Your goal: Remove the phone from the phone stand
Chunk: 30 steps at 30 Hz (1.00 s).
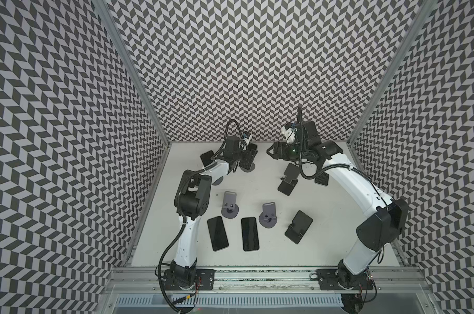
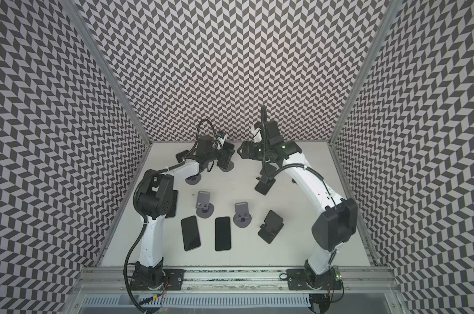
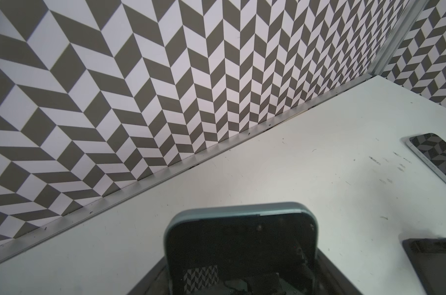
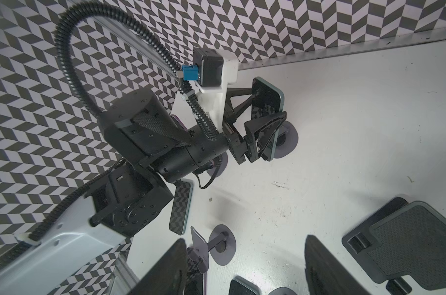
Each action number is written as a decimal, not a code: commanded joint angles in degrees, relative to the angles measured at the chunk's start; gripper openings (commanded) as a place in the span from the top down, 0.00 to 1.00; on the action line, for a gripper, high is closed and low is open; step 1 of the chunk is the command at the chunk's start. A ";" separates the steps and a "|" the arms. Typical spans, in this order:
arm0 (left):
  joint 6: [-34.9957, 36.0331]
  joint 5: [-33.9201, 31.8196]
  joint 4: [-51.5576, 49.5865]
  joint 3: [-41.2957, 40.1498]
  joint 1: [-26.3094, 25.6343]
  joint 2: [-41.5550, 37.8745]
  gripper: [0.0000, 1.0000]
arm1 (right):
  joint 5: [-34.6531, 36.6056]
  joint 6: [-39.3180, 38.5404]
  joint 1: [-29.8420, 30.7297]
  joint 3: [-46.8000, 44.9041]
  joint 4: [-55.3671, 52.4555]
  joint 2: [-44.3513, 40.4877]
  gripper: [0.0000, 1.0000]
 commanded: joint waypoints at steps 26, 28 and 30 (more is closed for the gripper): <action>-1.69 2.15 1.49 -0.37 0.38 -3.92 0.33 | -1.29 -1.40 0.07 2.52 -1.92 1.59 0.30; -1.90 2.20 1.61 -0.44 0.39 -3.96 0.34 | -1.27 -1.44 0.13 2.53 -2.28 1.70 0.30; -1.95 2.15 1.60 -0.52 0.40 -3.96 0.34 | -1.25 -1.70 0.13 2.61 -2.81 1.66 0.30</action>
